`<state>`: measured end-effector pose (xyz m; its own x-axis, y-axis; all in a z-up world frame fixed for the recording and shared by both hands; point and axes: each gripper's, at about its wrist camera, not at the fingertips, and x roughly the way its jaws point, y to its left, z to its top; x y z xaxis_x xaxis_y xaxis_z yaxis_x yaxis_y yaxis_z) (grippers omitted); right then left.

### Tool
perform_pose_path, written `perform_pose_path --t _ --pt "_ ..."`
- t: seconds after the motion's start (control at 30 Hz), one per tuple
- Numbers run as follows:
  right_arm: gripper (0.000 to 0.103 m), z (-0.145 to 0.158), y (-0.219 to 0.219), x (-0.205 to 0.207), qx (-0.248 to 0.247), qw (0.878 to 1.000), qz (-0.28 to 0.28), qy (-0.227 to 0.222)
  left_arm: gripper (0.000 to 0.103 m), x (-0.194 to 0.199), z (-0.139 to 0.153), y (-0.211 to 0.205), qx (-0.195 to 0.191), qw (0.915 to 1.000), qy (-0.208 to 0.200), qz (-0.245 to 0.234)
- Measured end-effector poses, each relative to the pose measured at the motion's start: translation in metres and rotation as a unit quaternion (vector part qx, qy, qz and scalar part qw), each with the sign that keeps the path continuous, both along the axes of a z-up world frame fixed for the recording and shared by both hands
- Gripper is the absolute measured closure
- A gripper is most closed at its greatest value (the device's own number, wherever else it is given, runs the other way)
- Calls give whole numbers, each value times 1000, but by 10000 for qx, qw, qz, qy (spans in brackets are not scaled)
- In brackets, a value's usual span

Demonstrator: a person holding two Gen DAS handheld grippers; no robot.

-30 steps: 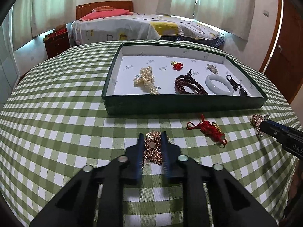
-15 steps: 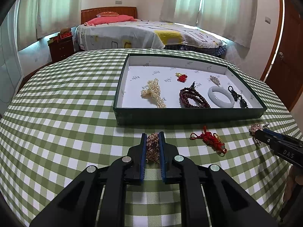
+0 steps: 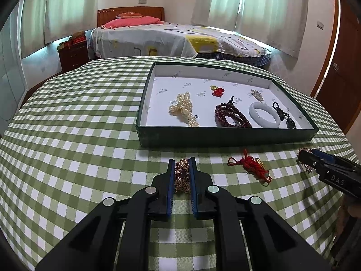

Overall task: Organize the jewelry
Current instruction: 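Grasp the pearl flower brooch with the right gripper while the left holds the chain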

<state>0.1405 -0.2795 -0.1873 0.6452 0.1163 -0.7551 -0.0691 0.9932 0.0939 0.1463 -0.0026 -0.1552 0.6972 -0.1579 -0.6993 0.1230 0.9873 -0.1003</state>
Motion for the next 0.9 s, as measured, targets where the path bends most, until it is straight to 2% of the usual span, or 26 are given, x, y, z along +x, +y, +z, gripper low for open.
perform_pose_path --t 0.2,0.27,0.9 --pt "55 -1 3 -3 -148 9999 35 -50 90 0 1 1 -19 10000 -33 24" --pt "60 -1 3 -4 -110 9999 25 -74 90 0 2 2 -25 10000 -46 29" --pt "60 9 3 -18 -85 9997 68 -212 90 -2 5 3 -27 9999 -97 38"
